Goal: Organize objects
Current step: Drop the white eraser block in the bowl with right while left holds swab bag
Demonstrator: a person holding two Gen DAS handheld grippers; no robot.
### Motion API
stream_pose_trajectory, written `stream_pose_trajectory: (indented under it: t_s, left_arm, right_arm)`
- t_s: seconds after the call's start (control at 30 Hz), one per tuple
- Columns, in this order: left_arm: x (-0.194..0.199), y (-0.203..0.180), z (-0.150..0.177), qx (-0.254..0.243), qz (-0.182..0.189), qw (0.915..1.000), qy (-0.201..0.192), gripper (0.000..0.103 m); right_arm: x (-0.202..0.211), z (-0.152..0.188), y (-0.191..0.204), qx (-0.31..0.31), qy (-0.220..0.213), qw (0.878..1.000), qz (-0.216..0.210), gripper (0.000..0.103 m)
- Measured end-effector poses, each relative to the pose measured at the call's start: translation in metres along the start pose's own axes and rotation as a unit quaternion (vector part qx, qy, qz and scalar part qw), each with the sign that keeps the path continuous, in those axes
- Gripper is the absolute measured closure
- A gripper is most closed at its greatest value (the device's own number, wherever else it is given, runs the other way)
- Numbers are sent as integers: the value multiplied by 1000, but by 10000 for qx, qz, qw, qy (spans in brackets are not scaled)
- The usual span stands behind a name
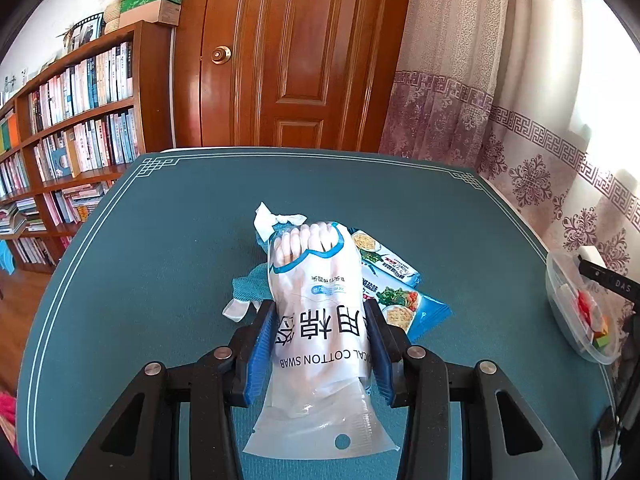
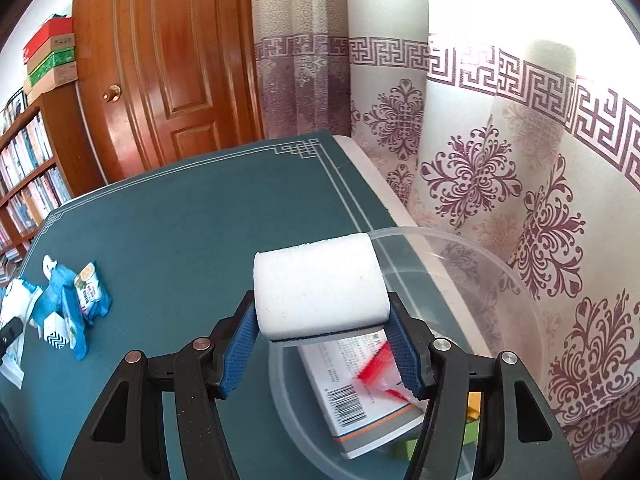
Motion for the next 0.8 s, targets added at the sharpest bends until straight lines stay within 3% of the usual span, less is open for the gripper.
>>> stream_pose_trajectory:
  t_s: [0.37,0.8]
  left_arm:
    - [-4,-7,4,-108,18,9999,71,57]
    - [-6,-9,6,-147,9,9998,109,57]
  right_arm:
    - [-34,-18,-60,-431,213,9970,605,41]
    - [-39,-10,-70,-574,219,9965,560,35]
Point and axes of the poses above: each gripper's, at about its wrist camera, not at the fingertips, and x roughly against the way its jaws point, y to its left, z to its underside, the point moved 4 cm from there along -x, roughly the way its jaws point, and after that the axes turned 4 degrees about -x, right-handed, at the moved point
